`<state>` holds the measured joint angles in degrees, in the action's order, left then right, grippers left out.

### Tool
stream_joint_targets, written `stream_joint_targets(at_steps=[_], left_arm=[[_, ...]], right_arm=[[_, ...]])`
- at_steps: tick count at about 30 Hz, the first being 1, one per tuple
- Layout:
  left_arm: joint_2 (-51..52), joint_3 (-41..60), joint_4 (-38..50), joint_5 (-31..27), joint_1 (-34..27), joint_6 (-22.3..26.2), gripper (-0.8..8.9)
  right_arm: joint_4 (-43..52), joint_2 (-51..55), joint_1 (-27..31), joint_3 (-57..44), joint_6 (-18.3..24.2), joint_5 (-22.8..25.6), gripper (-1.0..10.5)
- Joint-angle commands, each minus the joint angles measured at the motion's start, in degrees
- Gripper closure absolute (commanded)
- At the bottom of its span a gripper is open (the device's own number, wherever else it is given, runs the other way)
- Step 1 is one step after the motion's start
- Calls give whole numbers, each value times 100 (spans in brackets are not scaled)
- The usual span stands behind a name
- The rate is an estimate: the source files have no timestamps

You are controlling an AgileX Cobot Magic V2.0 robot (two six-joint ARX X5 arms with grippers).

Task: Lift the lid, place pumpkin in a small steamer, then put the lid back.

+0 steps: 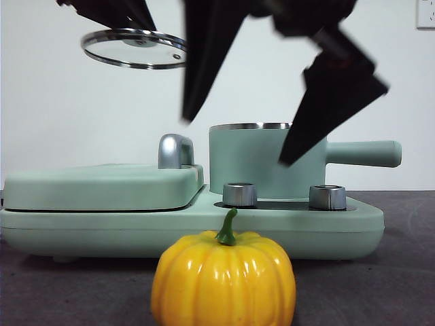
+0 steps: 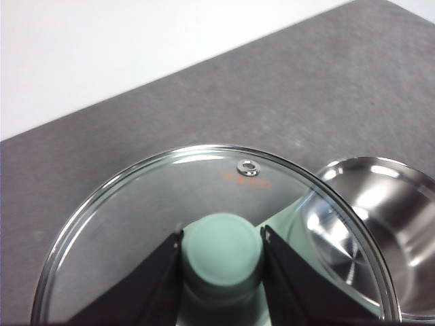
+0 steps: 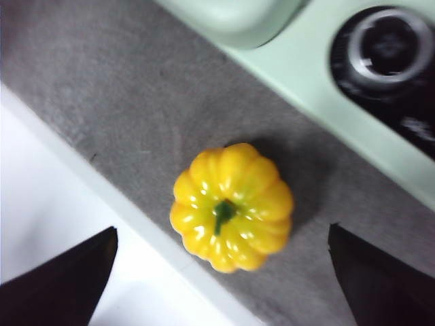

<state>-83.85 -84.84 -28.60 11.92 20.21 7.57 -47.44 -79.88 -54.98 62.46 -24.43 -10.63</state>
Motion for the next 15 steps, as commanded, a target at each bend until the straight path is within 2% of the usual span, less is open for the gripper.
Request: stream_joint_targets(at_steps=[1,5,15], left_arm=[[127,-199,101,20,-79,66,732],[229,-199,11,20,-157,52,732],[304,-199,-74,20,-155,52,732]], right_arm=[[142,-339,-184,109,-114,22,447],[229,-713,-284,109,-120,22,392],[271,-1333,-341,109,-120,15,392]])
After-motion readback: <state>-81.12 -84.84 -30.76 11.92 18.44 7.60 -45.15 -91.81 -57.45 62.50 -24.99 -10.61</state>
